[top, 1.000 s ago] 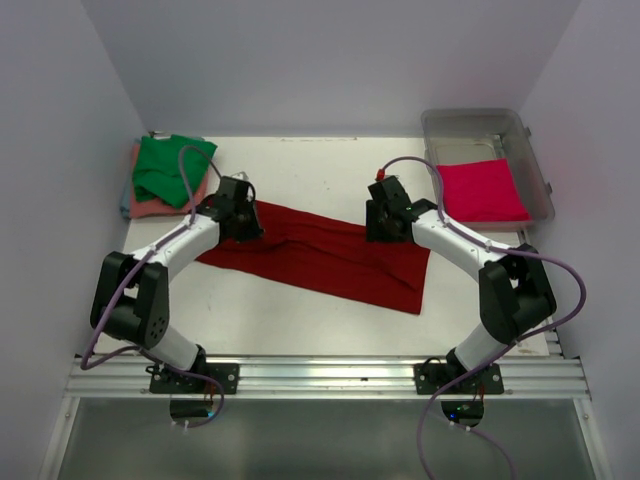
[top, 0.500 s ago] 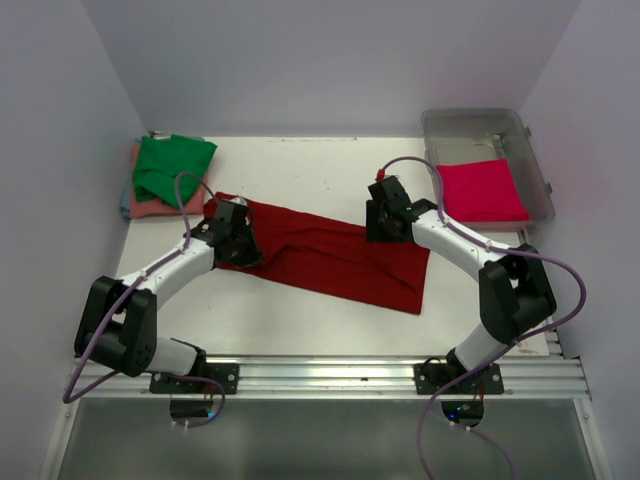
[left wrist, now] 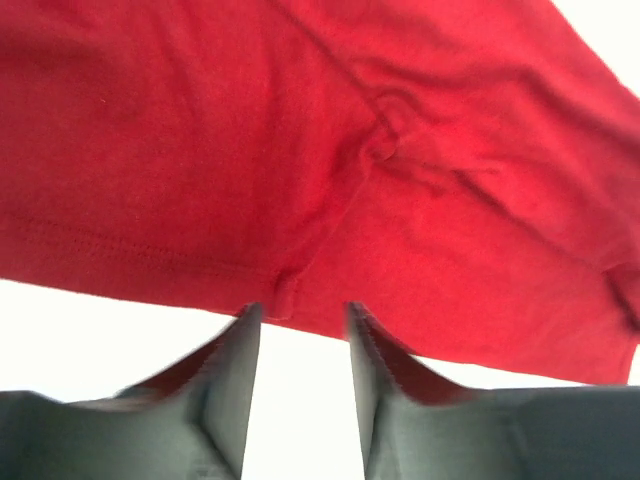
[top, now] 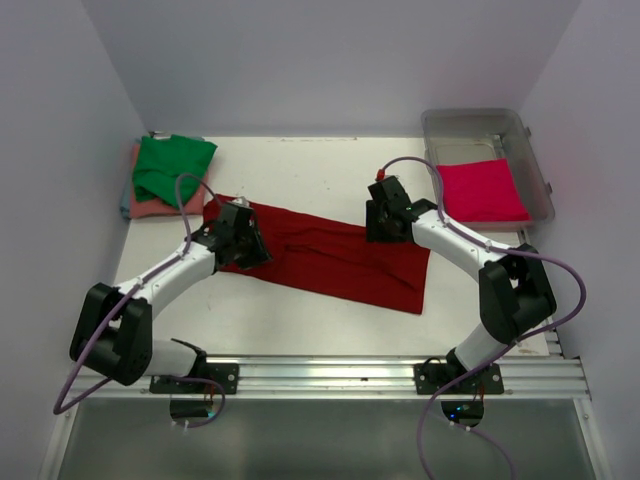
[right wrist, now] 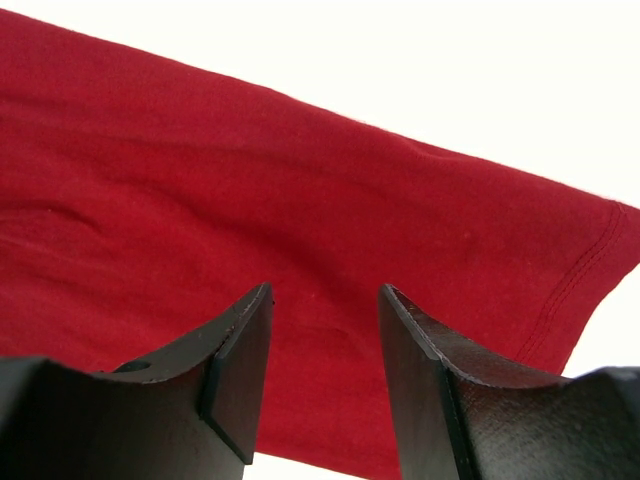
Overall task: Fold and stack the t-shirts
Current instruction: Fold the tshirt
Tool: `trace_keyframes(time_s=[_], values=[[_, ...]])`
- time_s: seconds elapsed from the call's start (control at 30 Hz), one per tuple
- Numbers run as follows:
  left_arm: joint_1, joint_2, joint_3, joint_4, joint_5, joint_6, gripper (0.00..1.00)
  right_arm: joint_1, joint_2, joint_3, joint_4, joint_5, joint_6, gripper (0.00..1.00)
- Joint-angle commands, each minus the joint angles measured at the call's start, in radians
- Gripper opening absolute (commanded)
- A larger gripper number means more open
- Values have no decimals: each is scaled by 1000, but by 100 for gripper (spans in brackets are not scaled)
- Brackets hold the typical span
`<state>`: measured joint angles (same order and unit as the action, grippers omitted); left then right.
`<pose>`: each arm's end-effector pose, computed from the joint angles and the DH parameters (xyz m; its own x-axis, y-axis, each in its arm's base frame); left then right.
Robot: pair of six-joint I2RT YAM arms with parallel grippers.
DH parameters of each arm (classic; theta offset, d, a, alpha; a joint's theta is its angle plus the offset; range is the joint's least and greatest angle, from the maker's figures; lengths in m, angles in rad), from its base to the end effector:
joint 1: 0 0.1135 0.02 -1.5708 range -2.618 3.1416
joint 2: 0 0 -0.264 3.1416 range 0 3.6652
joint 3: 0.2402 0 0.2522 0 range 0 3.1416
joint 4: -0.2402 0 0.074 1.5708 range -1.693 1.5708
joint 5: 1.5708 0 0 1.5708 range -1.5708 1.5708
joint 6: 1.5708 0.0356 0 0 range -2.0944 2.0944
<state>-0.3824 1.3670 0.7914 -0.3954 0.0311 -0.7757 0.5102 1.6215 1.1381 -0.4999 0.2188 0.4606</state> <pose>0.2469 -0.1005 0.1986 -0.8193 -0.4248 -0.3850 -0.2583 0.8730 -0.4136 0.2991 0.1585 0.2259 -0.8159 0.0406 -0.5768 -0.0101 0.9964 0.0845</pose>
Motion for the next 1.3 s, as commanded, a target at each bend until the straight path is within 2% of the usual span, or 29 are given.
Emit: trace_keyframes(time_s=[0.0,0.07,0.13,0.2,0.23,0.3,0.33,0.37,0.4,0.63,1.1,1.27], values=[[-22,-107,58,0,-112,-13,46,2,-32,-1,9,25,-7,51],[-23,-124,63,12,-167,9,54,4,-31,-1,6,25,-4,51],[-21,-108,77,29,-256,35,57,2,-29,-3,6,34,1,51],[-21,-41,110,39,-302,61,56,4,-20,-1,6,33,1,50],[-16,-10,130,23,-336,64,49,2,-17,-3,9,31,3,48],[-10,77,175,18,-364,62,33,4,-11,-6,14,30,1,9],[-7,105,184,18,-382,59,12,2,-9,-8,12,39,6,0],[0,130,201,18,-385,46,1,4,-11,-15,12,45,9,0],[5,176,206,18,-382,41,0,4,-17,-21,14,48,9,0],[40,303,200,56,-378,15,0,2,-23,-74,5,67,30,0],[76,395,105,162,-304,24,0,4,61,-176,18,102,113,0],[88,470,164,179,-280,33,0,2,57,-236,43,50,115,0]])
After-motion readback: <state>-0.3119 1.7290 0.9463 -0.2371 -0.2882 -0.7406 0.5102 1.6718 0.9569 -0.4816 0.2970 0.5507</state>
